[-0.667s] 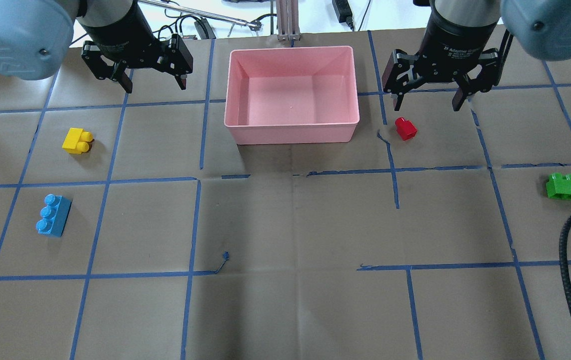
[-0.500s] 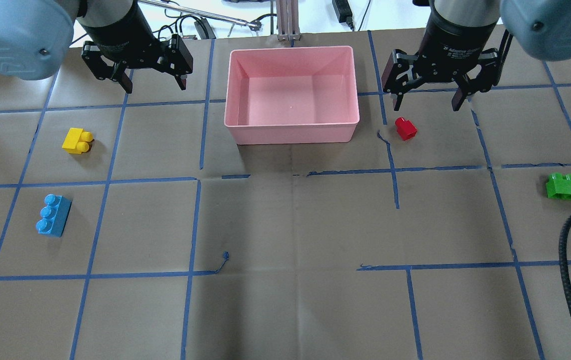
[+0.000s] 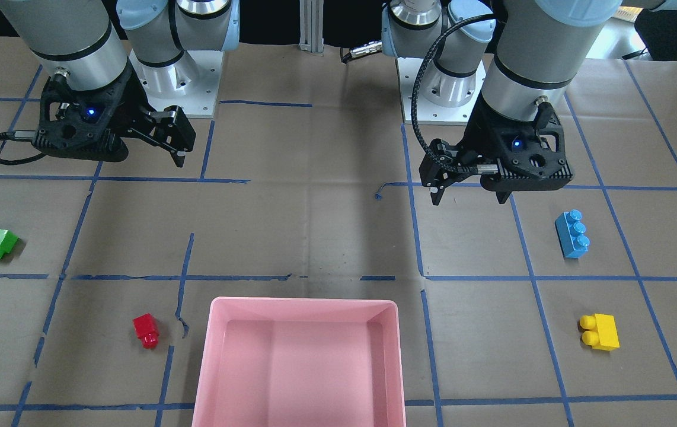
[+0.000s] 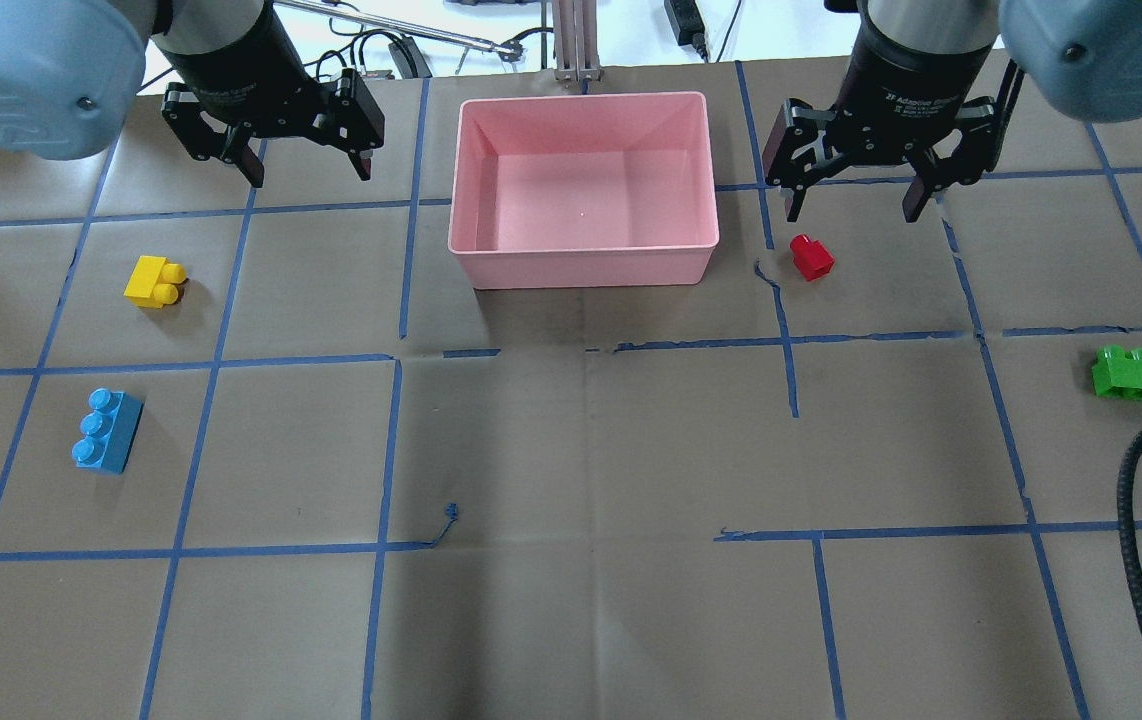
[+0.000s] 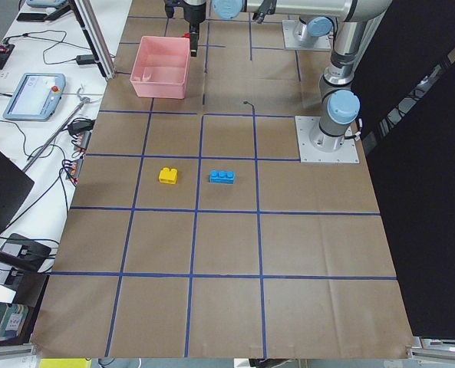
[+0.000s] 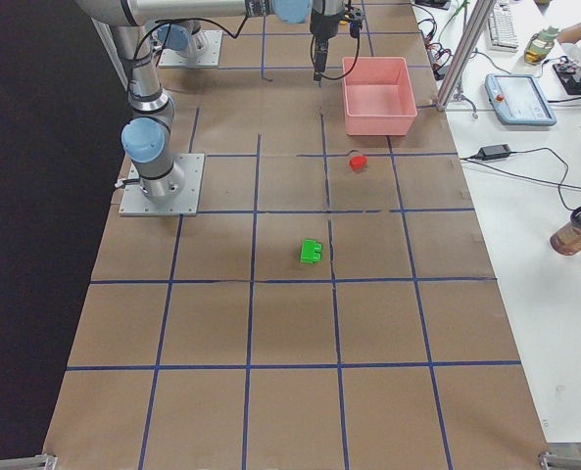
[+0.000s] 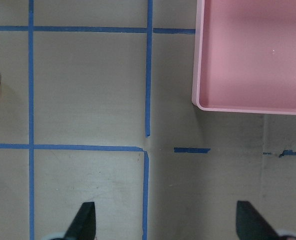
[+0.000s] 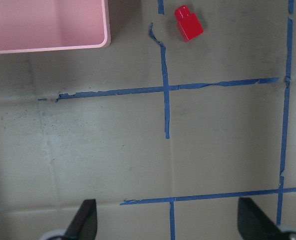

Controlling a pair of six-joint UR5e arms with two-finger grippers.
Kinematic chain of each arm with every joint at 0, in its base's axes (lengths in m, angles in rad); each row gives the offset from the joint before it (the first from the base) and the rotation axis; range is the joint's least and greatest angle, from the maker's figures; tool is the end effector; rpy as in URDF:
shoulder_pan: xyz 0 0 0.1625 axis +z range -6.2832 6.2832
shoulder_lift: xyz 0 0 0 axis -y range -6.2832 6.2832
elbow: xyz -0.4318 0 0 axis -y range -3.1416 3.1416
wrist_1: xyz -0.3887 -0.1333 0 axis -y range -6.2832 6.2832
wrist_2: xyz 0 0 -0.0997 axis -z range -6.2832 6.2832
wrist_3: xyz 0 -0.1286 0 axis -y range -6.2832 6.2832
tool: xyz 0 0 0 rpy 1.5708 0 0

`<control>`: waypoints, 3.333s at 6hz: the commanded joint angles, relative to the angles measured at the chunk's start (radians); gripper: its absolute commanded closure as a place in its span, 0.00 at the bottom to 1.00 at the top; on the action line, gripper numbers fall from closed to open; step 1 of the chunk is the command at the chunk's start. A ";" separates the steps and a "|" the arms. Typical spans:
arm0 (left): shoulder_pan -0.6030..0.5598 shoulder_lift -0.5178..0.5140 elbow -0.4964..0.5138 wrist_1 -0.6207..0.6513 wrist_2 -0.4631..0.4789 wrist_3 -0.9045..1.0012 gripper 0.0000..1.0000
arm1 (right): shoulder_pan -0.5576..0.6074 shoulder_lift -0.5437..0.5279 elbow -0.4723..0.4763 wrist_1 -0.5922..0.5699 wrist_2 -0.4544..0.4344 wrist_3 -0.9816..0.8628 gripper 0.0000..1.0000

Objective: Put all blocks into box

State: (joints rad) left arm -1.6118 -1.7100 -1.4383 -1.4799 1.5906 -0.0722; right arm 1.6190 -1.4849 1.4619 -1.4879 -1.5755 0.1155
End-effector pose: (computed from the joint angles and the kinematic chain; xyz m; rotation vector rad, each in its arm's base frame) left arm -0.1535 -0.5529 0.4678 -0.0500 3.1234 -0.1331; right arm 0.1575 -0.5105 0.4673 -0.1051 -3.1289 -0.0929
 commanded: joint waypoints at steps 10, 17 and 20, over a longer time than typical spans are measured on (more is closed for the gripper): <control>0.618 -0.132 -0.247 0.261 0.003 0.904 0.01 | -0.596 0.078 0.002 -0.090 -0.092 -0.598 0.00; 0.699 -0.250 -0.481 0.462 0.046 0.885 0.38 | -0.711 0.356 0.159 -0.444 -0.093 -0.638 0.01; 0.685 -0.229 -0.406 0.416 0.017 0.879 1.00 | -0.728 0.359 0.322 -0.626 -0.093 -0.631 0.01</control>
State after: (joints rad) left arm -0.9208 -1.9449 -1.8859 -1.0323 1.6230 0.8091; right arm 0.9010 -1.1284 1.7507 -2.0819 -1.6690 -0.5151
